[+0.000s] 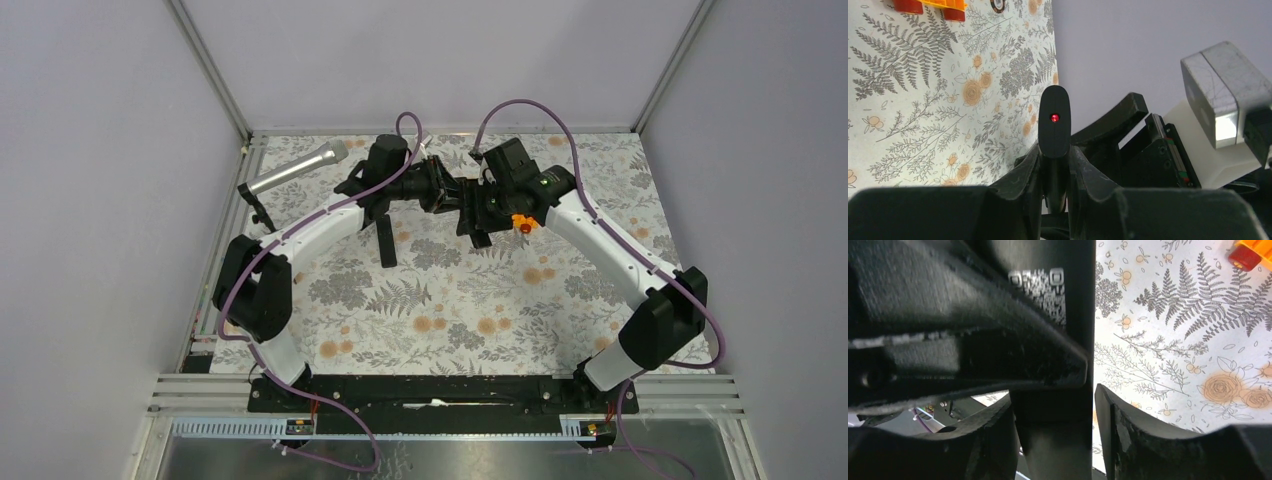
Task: Load the batteries into the remote control
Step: Load the battery cover into the remote control.
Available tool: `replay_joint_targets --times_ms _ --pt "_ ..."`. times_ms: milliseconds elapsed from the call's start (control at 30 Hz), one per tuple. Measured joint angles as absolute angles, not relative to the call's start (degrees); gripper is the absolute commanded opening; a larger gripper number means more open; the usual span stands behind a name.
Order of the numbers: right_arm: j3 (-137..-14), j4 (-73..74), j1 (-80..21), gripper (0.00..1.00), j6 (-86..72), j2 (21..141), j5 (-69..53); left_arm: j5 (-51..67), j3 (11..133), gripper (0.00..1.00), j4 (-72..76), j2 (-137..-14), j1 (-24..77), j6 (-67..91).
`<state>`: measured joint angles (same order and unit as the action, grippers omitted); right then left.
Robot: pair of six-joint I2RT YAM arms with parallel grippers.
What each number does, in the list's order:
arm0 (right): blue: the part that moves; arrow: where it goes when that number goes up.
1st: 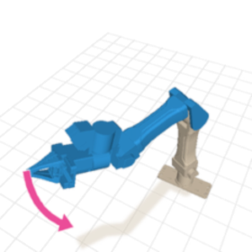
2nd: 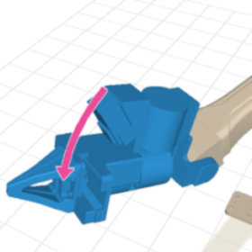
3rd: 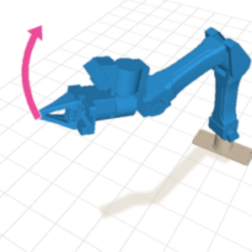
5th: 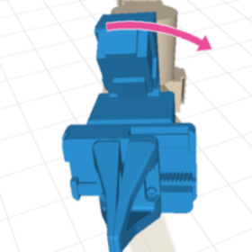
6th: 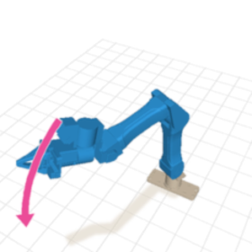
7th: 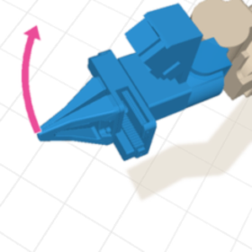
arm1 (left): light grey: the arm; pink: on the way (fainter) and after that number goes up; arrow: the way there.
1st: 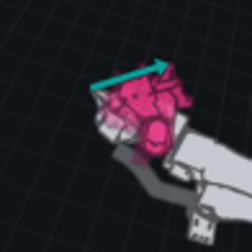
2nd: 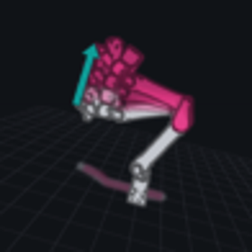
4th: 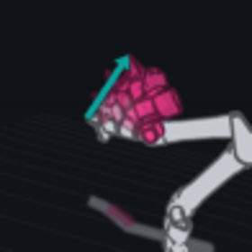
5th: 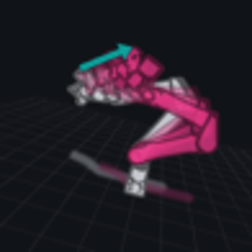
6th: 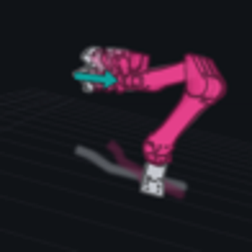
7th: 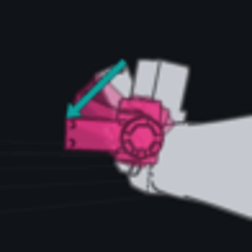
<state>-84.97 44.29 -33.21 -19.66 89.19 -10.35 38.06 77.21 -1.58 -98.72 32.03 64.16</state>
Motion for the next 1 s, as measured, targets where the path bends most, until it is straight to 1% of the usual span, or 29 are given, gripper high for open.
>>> replay_joint_targets --times_ms 167,233,267,300,533,700,1000 --pt "-85.25 43.18 -33.21 0.78 -20.45 89.43 -10.04 39.42 76.60 0.00 -1.58 -97.86 31.75 64.64" --pt "-85.27 42.87 -33.21 0.89 -20.71 89.43 -10.15 39.94 76.14 0.00 -1.56 -97.30 31.40 64.86" --pt "-85.27 42.85 -33.21 0.95 -20.78 89.43 -10.22 40.12 75.96 0.00 -1.37 -97.08 31.14 65.01" --pt "-85.27 42.74 -33.21 0.99 -20.82 89.43 -10.50 40.36 75.57 0.00 -0.93 -96.82 30.72 65.25" --pt "-85.27 40.10 -32.77 1.00 -22.94 88.47 -13.80 40.99 73.69 0.00 1.23 -96.47 27.86 67.13" --pt "-84.16 35.44 -31.68 1.00 -28.27 85.54 -17.12 41.43 73.43 0.00 2.79 -96.47 27.20 68.84" --pt "-70.54 25.82 -26.85 1.00 -43.03 75.24 -17.19 41.89 72.60 0.00 6.42 -95.98 26.87 71.94"
